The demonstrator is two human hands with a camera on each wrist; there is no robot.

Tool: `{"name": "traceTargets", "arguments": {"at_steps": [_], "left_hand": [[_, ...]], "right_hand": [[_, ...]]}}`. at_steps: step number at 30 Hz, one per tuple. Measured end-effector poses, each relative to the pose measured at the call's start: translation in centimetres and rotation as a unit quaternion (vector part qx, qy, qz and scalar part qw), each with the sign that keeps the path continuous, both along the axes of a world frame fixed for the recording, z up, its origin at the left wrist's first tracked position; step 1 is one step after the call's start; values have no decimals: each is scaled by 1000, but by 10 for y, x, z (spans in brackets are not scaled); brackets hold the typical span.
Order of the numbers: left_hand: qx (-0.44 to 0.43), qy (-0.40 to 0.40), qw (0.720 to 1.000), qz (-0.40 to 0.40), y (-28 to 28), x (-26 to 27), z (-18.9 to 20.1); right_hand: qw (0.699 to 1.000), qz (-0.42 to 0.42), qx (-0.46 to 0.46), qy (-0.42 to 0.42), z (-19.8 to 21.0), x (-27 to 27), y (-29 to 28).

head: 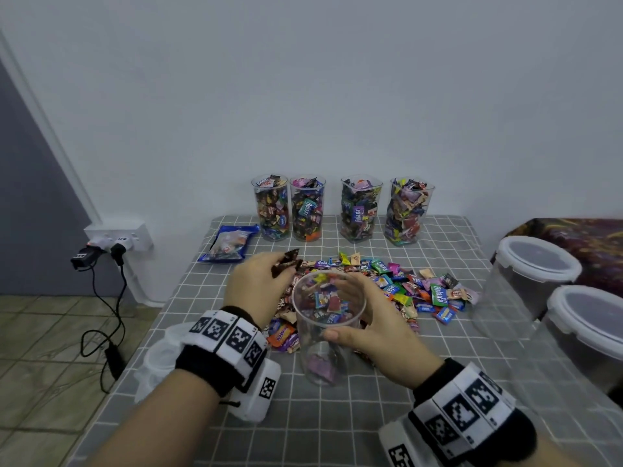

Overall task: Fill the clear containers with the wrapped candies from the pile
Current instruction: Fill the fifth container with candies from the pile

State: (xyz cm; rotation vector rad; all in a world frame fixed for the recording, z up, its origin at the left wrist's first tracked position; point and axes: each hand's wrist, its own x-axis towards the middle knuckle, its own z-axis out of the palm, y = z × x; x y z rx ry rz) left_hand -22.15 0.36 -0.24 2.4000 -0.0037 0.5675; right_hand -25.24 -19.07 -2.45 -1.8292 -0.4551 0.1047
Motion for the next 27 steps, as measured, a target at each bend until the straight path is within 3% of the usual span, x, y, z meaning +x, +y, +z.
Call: {"name": "traceTargets", "arguments": {"at_steps": [7,18,24,27], "left_hand": [[-37,-112,992,-54,-10,-25,42],[70,-85,986,-124,-27,-43,28],[69,-97,985,-124,-27,-43,21],[27,-100,986,-129,-25,-42,19]], "right_hand": [[1000,-5,-1,-2,-1,0,1],[1000,-3,15,-19,-2,-1,-1],[999,0,34,-27,-1,-3,-1],[999,-3,41,-26,-3,-3,-1]]}}
